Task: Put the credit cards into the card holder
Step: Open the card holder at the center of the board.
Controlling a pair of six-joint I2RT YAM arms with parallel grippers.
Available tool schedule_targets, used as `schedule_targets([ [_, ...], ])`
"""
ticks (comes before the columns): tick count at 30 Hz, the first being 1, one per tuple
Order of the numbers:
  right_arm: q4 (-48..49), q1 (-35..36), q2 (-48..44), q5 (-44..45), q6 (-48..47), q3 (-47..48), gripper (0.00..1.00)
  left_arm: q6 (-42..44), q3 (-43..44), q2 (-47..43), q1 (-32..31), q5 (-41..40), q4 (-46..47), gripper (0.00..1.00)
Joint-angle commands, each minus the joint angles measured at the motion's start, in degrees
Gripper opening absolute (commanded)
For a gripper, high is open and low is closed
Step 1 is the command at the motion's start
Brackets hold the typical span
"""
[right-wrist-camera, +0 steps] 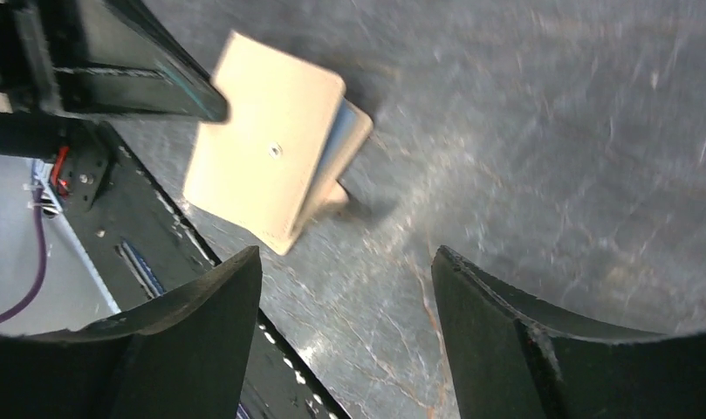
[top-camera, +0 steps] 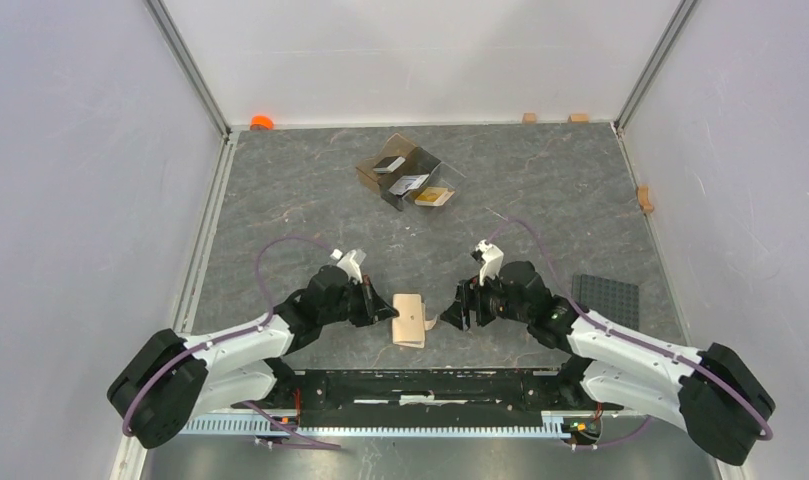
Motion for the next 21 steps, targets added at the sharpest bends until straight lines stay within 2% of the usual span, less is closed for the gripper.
schedule_targets([
  [1,7.08,0.75,2.29,3.89,7.21,-3.06,0.73,-5.35,-3.14,0.80,-0.24,-6.02,9.44,0.04],
  [4,9.05,0.88,4.67,3.54,8.65,-4.70,0.67,-5.15,-4.25,2.09,-0.23,-6.45,9.83,0.05],
  [7,11.13,1.55,6.32,2.60,9.43,-4.82,0.65,-5.24,-4.95,2.55,-0.23,-6.14,10.72,0.05],
  [13,12.30,4.15,8.56,4.46,9.29,-2.08,0.75,-5.07,-5.13,2.58,-0.23,-6.49,10.44,0.04],
  [21,14.36,7.39,16.53,7.03,8.29,2.46,0.70,-5.15,-5.57,3.05,-0.23,-6.36,10.32,0.05],
])
